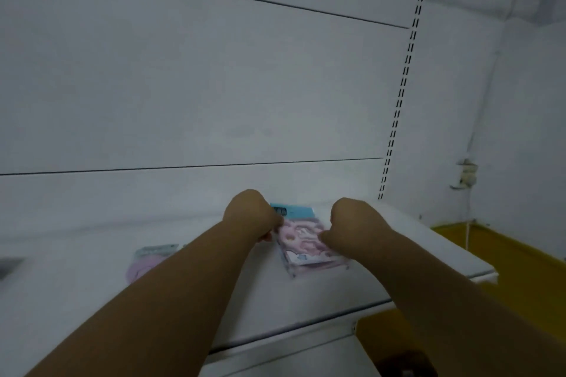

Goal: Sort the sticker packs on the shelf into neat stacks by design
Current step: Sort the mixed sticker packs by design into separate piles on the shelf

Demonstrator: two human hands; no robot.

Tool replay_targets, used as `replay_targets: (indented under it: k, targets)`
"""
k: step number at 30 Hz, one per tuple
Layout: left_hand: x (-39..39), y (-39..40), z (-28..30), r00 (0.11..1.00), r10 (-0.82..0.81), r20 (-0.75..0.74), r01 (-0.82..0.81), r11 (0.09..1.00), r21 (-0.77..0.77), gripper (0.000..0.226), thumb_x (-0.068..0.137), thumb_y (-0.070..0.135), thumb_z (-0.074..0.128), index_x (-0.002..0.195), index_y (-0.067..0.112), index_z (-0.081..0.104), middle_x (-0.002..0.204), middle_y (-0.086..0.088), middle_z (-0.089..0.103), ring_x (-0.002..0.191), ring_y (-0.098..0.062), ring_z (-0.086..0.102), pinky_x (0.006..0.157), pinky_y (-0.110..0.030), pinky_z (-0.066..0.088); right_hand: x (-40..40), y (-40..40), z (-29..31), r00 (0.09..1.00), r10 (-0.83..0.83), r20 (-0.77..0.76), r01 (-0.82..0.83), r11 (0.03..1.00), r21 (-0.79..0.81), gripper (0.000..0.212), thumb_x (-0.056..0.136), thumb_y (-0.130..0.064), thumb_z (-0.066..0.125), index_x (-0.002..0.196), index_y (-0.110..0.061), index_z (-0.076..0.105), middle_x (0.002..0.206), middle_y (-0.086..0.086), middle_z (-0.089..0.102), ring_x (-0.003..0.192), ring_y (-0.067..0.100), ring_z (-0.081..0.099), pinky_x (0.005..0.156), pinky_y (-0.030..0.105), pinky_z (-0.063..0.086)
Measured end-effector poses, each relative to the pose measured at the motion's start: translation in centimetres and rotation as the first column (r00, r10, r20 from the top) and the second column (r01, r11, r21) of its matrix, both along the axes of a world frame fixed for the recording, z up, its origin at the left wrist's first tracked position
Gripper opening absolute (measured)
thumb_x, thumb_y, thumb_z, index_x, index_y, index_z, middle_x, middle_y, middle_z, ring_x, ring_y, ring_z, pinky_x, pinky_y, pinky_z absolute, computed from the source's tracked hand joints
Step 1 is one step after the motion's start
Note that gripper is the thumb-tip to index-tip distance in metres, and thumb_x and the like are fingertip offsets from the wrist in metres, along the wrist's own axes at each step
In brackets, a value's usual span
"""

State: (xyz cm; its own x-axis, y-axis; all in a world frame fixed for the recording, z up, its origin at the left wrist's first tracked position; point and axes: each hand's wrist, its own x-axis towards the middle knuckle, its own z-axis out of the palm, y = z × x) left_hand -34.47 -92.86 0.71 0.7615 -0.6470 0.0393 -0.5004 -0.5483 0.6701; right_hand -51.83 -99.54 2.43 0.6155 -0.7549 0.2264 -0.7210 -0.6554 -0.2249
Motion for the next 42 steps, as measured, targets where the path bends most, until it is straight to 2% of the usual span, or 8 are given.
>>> replay_targets:
  k: [2, 5, 8, 11, 18, 25, 32, 42]
  targets:
    - [-0.4, 0.2, -0.2, 0.987, 0.050, 0.153, -0.059, 0.997, 0.058, 0.028, 0.079, 0.035, 0.074, 0.077, 0.011, 0.059, 0.063, 0.000, 0.065, 0.052, -0.015, 0.066, 0.048, -0.022, 0.051, 0.3, -0.4, 0.1, 0.997, 0.071, -0.006, -0.071, 0.996, -0.045, 0.025, 0.080, -0.031, 0.067, 0.072, -0.018, 0.047, 0.072, -0.002, 0.051, 0.065, 0.014, 0.050, 0.048, 0.021, 0.030]
    - [-1.1, 1.7, -0.3, 0.929, 0.117, 0.351, -0.119, 0.993, -0.017, 0.026, 0.085, 0.041, 0.066, 0.091, 0.018, 0.055, 0.077, 0.005, 0.055, 0.075, -0.017, 0.058, 0.063, -0.026, 0.044, 1.7, 0.4, 1.2, 0.974, 0.208, 0.088, -0.194, 0.970, -0.147, 0.030, 0.083, -0.036, 0.066, 0.104, -0.015, 0.061, 0.098, 0.006, 0.060, 0.082, 0.020, 0.056, 0.065, 0.027, 0.045]
    - [-1.6, 6.0, -0.4, 0.877, 0.134, 0.462, -0.121, 0.991, -0.058, 0.025, 0.086, 0.045, 0.062, 0.098, 0.023, 0.059, 0.085, 0.007, 0.056, 0.078, -0.013, 0.055, 0.068, -0.026, 0.042, 4.2, 3.4, 2.7, 0.911, 0.374, 0.172, -0.330, 0.913, -0.239, 0.047, 0.084, -0.043, 0.063, 0.123, -0.018, 0.053, 0.118, 0.009, 0.054, 0.103, 0.025, 0.054, 0.084, 0.037, 0.048]
    - [-1.4, 12.1, 0.0, 0.809, 0.178, 0.560, -0.179, 0.982, -0.054, 0.027, 0.086, 0.047, 0.060, 0.102, 0.026, 0.062, 0.095, 0.006, 0.061, 0.083, -0.012, 0.057, 0.073, -0.027, 0.048, 6.9, 7.9, 4.2, 0.823, 0.528, 0.206, -0.461, 0.836, -0.298, 0.051, 0.084, -0.045, 0.061, 0.126, -0.020, 0.047, 0.120, 0.008, 0.051, 0.108, 0.027, 0.051, 0.087, 0.040, 0.047]
    - [-0.5, 30.3, 0.9, 0.687, 0.384, 0.616, -0.428, 0.900, -0.084, 0.027, 0.086, 0.048, 0.060, 0.104, 0.028, 0.064, 0.098, 0.008, 0.063, 0.082, -0.009, 0.056, 0.076, -0.027, 0.051, 11.8, 22.1, 6.5, 0.622, 0.757, 0.200, -0.681, 0.649, -0.340, 0.051, 0.085, -0.047, 0.057, 0.127, -0.020, 0.045, 0.122, 0.009, 0.050, 0.109, 0.027, 0.049, 0.088, 0.041, 0.046]
    - [-0.2, 52.6, -0.4, 0.590, 0.519, 0.619, -0.616, 0.785, -0.070, 0.027, 0.087, 0.047, 0.060, 0.108, 0.030, 0.061, 0.099, 0.010, 0.058, 0.085, -0.008, 0.053, 0.076, -0.024, 0.049, 16.9, 42.9, 6.1, 0.439, 0.877, 0.193, -0.803, 0.480, -0.354, 0.051, 0.084, -0.048, 0.056, 0.126, -0.019, 0.047, 0.121, 0.010, 0.050, 0.109, 0.028, 0.049, 0.089, 0.043, 0.047]
    - [2.4, 70.0, -0.1, 0.598, 0.564, 0.570, -0.688, 0.726, 0.004, 0.022, 0.085, 0.038, 0.063, 0.104, 0.028, 0.059, 0.104, 0.007, 0.059, 0.090, -0.011, 0.056, 0.079, -0.032, 0.056, 22.1, 59.1, 6.1, 0.396, 0.893, 0.214, -0.844, 0.445, -0.300, 0.050, 0.085, -0.048, 0.054, 0.125, -0.019, 0.048, 0.122, 0.011, 0.049, 0.111, 0.030, 0.047, 0.087, 0.042, 0.043]
    - [16.6, 78.6, -0.9, 0.560, 0.617, 0.553, -0.702, 0.708, -0.078, 0.030, 0.087, 0.047, 0.057, 0.110, 0.028, 0.060, 0.103, 0.008, 0.057, 0.087, -0.010, 0.056, 0.079, -0.031, 0.054, 35.1, 69.0, 6.2, 0.367, 0.911, 0.189, -0.853, 0.411, -0.322, 0.050, 0.085, -0.050, 0.054, 0.125, -0.020, 0.049, 0.122, 0.009, 0.051, 0.110, 0.028, 0.049, 0.087, 0.042, 0.046]
